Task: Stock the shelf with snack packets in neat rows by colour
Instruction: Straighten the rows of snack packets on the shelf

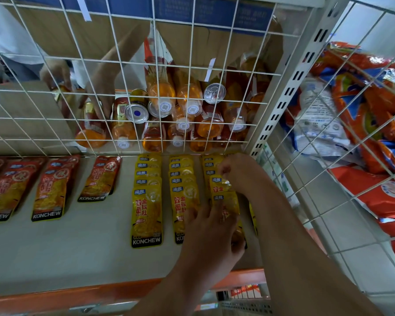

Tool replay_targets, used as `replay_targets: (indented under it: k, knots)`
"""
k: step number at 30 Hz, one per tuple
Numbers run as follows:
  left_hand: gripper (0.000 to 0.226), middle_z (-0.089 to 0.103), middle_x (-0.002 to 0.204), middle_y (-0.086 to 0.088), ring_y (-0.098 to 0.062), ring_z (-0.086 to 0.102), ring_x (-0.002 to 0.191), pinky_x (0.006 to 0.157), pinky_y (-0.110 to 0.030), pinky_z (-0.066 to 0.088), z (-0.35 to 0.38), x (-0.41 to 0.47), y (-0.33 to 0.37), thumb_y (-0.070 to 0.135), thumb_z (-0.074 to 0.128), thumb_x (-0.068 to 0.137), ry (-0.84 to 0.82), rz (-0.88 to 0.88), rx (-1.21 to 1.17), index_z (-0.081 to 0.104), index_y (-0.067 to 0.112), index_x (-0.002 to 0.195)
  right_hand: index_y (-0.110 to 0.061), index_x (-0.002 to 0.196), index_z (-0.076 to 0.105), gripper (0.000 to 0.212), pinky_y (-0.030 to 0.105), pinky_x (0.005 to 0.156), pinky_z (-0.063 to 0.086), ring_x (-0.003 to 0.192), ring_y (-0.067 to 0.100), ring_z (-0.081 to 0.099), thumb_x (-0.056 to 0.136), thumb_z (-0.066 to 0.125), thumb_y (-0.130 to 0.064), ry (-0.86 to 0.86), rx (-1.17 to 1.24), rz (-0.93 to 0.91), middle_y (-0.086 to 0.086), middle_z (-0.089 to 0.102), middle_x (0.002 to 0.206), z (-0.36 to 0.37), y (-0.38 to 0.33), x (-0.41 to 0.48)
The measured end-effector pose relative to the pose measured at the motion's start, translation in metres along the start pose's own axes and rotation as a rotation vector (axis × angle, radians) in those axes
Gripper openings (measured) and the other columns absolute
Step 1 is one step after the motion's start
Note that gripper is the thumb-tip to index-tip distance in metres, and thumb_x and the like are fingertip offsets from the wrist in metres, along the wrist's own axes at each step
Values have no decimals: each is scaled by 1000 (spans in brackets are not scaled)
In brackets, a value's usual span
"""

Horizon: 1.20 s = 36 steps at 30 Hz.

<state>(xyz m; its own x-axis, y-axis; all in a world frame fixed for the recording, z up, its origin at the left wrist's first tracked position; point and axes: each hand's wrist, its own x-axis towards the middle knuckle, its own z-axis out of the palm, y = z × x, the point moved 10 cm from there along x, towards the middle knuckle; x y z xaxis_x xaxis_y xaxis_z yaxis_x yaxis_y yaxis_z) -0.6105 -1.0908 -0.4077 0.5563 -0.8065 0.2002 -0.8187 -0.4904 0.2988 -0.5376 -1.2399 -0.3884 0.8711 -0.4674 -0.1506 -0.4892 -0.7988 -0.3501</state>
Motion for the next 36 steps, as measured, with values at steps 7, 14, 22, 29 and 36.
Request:
replay_targets:
  k: [7,14,22,29,36]
  knots:
    - [41,57,131,0,-29,58,108,85,-47,40,0,-1,-2,49,63,81,36,7,2,64,31,118,-30,85,76,24,36,83,57,86,17,66,88,65,-10,2,2,-13,-1,72,96,-1,-4,-1]
    - [44,58,131,-1,-29,57,109,85,-47,42,-1,0,-2,47,68,81,69,-1,13,65,29,121,-29,92,78,25,29,80,53,94,17,65,86,65,-8,21,-11,5,-2,73,106,4,-3,1]
    - [45,57,134,-2,-30,56,110,90,-51,44,2,2,-4,49,65,84,83,-14,18,64,28,124,-28,96,79,28,24,76,46,86,14,62,88,60,-9,20,33,28,0,73,108,6,-3,6]
    - [49,58,135,-3,-30,55,112,94,-54,45,4,1,-3,51,61,84,94,-8,45,65,28,128,-29,95,78,28,28,81,51,96,16,66,89,58,-10,51,49,22,-2,73,110,2,-5,2]
    - [49,59,135,-3,-30,56,112,94,-54,45,3,1,-3,51,53,87,104,2,37,64,28,128,-27,95,78,26,32,85,54,96,16,67,89,58,-11,54,98,27,-2,73,105,0,-6,-2]
